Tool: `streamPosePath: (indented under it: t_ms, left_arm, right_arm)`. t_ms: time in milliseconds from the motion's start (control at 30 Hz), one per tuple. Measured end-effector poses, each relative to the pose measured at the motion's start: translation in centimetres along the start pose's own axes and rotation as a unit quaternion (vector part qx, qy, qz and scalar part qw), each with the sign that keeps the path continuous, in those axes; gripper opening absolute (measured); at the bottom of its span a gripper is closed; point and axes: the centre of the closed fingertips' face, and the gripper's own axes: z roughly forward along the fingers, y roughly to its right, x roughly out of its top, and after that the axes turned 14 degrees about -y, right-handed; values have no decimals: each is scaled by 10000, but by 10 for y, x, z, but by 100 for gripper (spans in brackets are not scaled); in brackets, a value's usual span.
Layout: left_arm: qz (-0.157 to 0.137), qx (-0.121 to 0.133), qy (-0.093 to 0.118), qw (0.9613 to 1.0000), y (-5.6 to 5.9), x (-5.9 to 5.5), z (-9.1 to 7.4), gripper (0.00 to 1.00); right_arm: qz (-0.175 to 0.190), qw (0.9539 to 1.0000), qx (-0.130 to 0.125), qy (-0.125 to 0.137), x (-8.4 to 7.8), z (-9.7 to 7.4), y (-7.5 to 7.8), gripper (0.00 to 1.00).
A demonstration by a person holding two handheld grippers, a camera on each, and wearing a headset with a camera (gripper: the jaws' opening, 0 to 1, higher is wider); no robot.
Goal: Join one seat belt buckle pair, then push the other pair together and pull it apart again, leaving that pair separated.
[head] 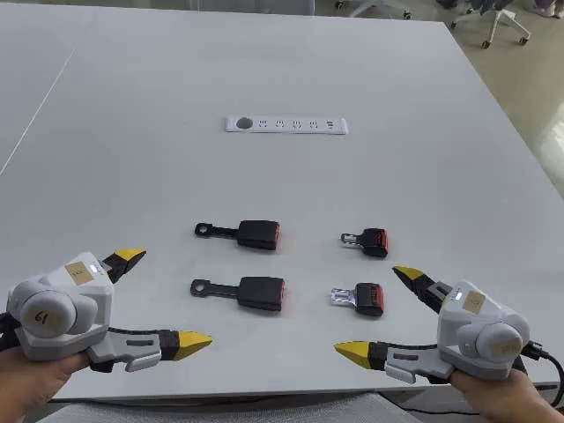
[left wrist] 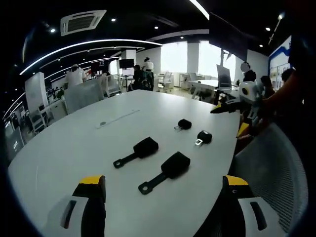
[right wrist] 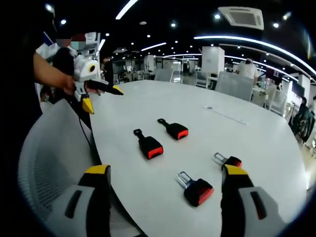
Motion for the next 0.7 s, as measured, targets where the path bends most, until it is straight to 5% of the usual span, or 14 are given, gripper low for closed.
streamPosePath:
  t_ms: [700]
  left_arm:
    - [-82,27,46,10000,-2,-2,-3,100]
  right_arm:
    - [32,10000,40,-20,-1,1,-3,93]
